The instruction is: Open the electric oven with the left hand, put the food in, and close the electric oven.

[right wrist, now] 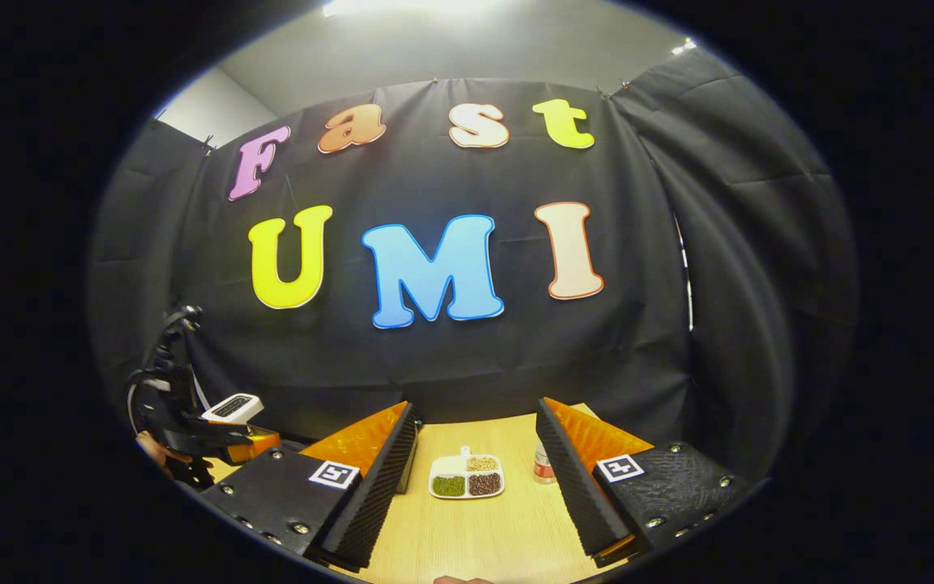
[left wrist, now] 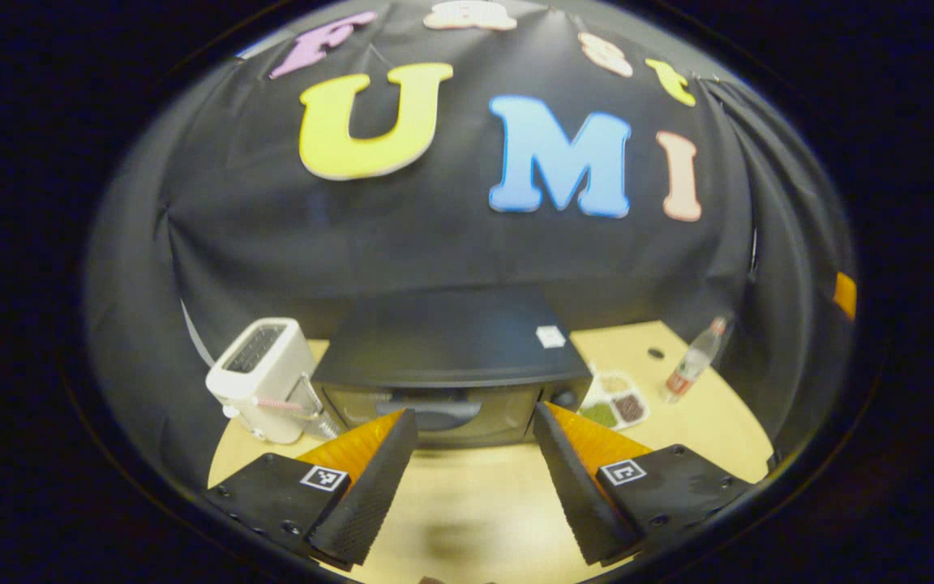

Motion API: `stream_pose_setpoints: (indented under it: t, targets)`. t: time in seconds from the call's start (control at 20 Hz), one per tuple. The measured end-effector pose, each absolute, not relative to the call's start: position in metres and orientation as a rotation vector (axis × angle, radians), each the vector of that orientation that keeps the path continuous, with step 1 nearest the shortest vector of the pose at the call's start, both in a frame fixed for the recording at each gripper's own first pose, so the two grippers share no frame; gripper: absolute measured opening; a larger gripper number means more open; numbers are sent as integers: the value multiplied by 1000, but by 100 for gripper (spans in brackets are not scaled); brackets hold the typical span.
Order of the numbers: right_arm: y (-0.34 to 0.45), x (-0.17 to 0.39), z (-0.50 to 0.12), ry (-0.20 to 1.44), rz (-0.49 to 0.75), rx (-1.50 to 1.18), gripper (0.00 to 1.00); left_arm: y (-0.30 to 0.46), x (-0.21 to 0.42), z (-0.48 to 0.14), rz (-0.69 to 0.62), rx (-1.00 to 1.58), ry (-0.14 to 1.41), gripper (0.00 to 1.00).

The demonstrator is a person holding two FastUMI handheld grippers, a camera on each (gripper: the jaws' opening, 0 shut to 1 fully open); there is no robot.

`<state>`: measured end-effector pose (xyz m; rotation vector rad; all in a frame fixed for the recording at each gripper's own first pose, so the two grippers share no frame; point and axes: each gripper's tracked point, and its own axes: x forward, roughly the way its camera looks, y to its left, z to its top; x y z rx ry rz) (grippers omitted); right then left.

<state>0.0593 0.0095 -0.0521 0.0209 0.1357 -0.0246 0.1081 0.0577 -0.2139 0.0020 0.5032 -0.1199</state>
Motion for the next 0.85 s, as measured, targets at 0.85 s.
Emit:
stream_pose_setpoints:
  t: [0.85]
  targets:
    - [19,49,-6,46,107,57,93,24,11,-44,-5,-46,100,100]
